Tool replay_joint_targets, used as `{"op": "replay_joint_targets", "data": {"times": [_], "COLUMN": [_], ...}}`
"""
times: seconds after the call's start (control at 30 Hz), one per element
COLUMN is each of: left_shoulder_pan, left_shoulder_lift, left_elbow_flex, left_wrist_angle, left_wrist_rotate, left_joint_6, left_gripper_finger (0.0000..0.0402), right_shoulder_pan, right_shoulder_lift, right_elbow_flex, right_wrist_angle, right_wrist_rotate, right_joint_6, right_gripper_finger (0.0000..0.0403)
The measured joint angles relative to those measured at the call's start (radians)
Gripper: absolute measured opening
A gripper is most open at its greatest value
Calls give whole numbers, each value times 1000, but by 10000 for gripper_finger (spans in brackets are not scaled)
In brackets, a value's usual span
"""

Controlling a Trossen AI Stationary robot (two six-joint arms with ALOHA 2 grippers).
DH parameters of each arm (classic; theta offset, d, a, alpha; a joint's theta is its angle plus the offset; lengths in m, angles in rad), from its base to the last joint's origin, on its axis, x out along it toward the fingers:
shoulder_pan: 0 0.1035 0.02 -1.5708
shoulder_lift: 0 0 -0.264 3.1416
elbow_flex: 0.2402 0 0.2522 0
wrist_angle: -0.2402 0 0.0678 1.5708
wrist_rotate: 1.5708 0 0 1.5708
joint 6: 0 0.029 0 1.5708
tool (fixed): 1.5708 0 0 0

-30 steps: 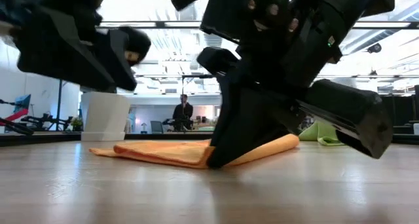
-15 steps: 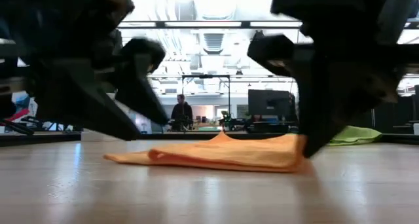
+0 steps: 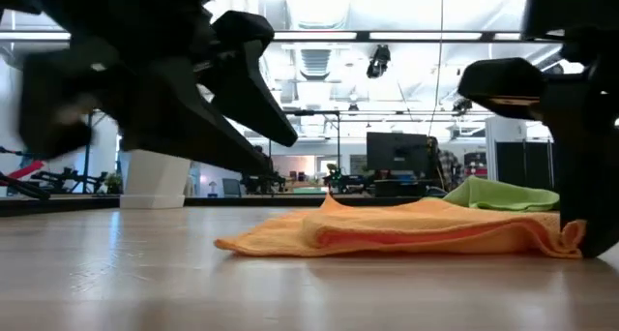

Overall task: Roll microfiber towels into tight, uniform cylinder then place into a basket
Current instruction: Fold the orange microfiber cloth

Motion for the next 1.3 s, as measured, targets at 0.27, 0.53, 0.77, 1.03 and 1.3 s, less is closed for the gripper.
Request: {"op": "replay_joint_targets", "data": {"times": [0.27,0.53,0.77,1.03,1.3], "left_shoulder_pan": [114,291,471,557,555], "left_shoulder_lift": [-1,-1,43,191,217], "left_elbow_flex": [9,8,8,23,36], "left_wrist_angle": [-15,220,331,426,210], "left_wrist_rotate": [-74,145,348,439,443], "left_joint_6": [62,113,78,30,-17], "left_gripper_finger": [197,185,162,135,111], "right_shoulder_pan": [29,30,-47,-185,-275], "right_shoulder_lift": [-96,-128,-128,-128,-137], "right_elbow_flex": [-13,-50,-134,-230,-286], "right_wrist_angle": [-36,-127,-75,84,93], "right_wrist_rotate": [34,368,434,374,228], "right_joint_6": [105,341,401,327,239], "right_gripper_finger": [113,176,157,121,87]}}
